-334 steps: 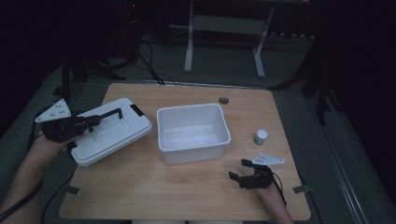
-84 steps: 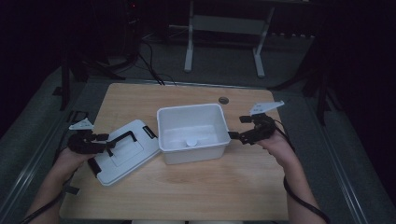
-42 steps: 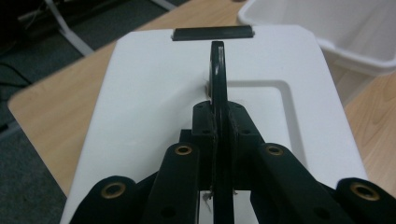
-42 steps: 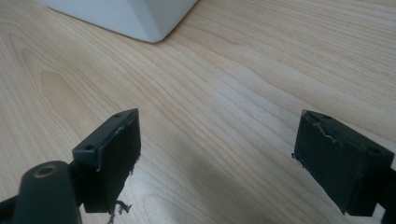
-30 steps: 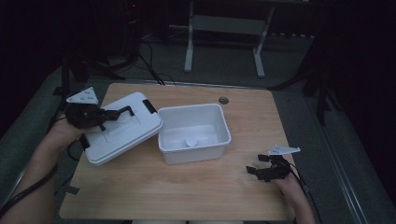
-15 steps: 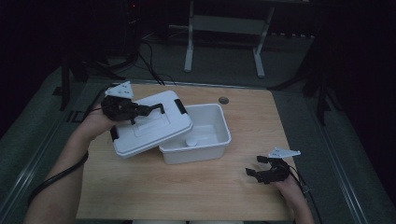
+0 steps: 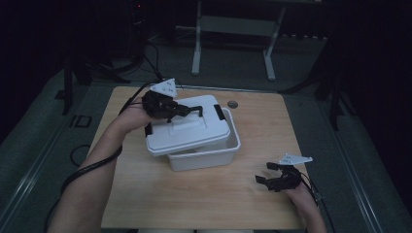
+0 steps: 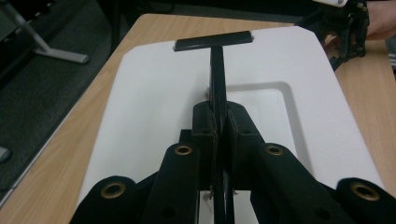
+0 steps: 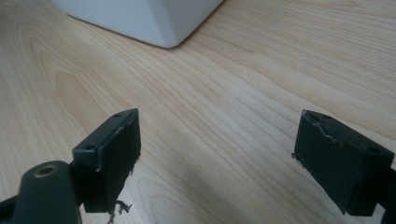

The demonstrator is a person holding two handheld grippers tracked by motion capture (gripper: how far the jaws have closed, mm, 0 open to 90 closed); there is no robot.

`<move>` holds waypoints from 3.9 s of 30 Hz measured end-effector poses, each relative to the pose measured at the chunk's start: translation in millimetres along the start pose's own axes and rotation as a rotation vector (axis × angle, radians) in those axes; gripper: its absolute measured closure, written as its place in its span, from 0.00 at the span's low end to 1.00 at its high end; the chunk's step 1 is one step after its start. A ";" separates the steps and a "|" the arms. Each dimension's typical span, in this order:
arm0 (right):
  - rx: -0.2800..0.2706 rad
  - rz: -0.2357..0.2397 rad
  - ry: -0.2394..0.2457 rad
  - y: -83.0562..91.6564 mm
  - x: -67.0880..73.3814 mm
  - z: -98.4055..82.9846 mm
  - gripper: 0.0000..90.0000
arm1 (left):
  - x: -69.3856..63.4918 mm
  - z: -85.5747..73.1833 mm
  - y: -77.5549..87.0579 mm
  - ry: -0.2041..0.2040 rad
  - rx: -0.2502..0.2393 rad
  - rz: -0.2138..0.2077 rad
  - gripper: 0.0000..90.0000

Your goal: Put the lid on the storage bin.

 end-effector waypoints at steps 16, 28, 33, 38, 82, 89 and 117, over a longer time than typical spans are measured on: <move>0.007 0.009 -0.004 -2.0 -0.2 -0.7 0.17 | -8.3 16.1 -50.0 -0.048 0.038 -0.062 0.93; 0.007 0.009 -0.008 -2.0 -0.3 -1.8 0.17 | -4.5 2.5 -62.4 -0.025 0.058 -0.055 0.93; 0.011 0.010 -0.005 -2.6 0.3 -2.6 0.17 | -1.9 1.3 -65.0 -0.008 0.037 -0.064 0.93; 0.013 0.015 -0.007 -2.9 0.3 -3.2 0.17 | -1.0 1.9 -67.4 -0.008 0.048 -0.066 0.92; -0.027 -0.052 -0.029 1.1 -0.8 -3.4 0.16 | 0.5 -99.5 16.2 0.250 -0.102 0.196 0.07; -0.039 -0.066 -0.032 2.1 -1.7 -3.3 0.16 | -6.2 -127.7 31.6 0.279 -0.110 0.193 0.07; -0.064 -0.111 -0.052 4.3 -3.3 -5.8 0.15 | -49.5 -234.8 20.2 0.380 -0.138 0.195 0.02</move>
Point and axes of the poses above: each handheld gripper's, and its own axes: y roughly backward along the jaws, z roughly out of its top, x roughly to its left, the point moved 3 cm from there along -y, roughly forward along the jaws, and after that the axes turned 7 degrees about y, right-handed, at the moved point
